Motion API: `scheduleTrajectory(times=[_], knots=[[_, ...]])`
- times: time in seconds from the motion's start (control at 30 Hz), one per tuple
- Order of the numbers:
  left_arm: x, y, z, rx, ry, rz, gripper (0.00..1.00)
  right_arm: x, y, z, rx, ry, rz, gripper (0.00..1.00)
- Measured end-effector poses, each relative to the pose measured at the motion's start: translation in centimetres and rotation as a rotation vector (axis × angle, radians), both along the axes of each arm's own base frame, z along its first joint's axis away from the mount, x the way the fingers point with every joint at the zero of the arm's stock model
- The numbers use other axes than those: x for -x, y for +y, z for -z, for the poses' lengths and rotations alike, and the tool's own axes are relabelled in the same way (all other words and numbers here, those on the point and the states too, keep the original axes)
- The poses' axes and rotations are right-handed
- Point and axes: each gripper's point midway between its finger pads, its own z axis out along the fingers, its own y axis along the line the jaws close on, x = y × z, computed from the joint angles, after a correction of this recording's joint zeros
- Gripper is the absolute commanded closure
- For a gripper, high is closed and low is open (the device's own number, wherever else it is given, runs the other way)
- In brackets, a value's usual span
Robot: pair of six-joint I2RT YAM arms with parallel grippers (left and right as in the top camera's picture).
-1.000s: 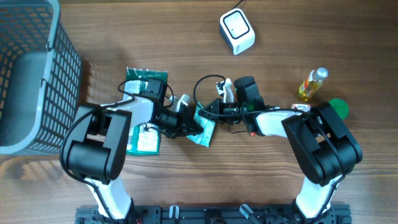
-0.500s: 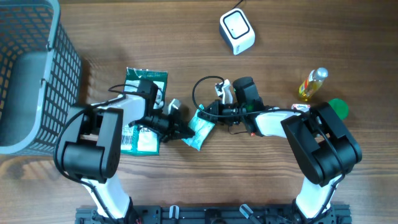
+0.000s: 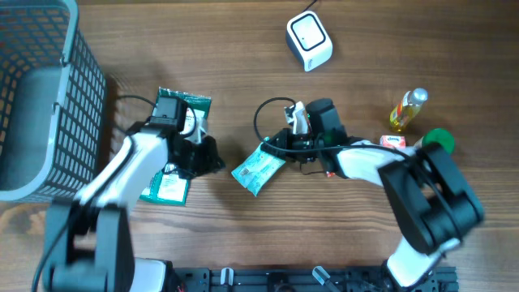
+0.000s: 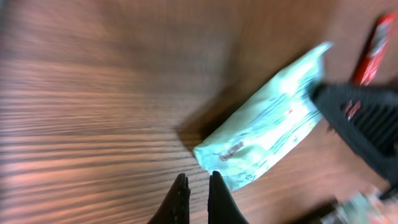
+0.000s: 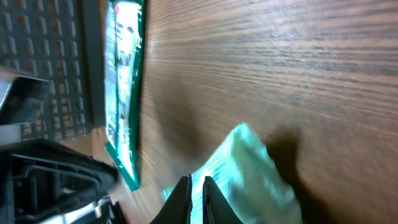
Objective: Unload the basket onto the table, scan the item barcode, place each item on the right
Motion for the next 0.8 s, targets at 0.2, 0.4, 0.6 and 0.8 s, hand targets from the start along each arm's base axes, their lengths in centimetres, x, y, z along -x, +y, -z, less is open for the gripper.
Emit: scheduleTrajectory(times=[0.2,0.4,0.6,0.8], knots=[[-0.8,2.4,-1.8,-0.138,-0.095,-0.057,0.96,0.9,-2.6,-5.9,0.098,-0.081,0.081,0.89],[-0.7,3.5,-1.4,-0.2,-0.087,-0.077,0.96,2.2,-6.2,-7.0,0.257,-0.094,0.174,0.89],[-0.7,3.8,-1.2,-0.258,-0.09,-0.078,0.96,3.1,-7.9,-5.4,0.358,-0.04,0.197,0.87],[0.0,3.0,-0.8,-0.348,-0.102,-0.031,0.96,3.2,-8.2,-4.5,0.388,-0.021,0.196,0.87]])
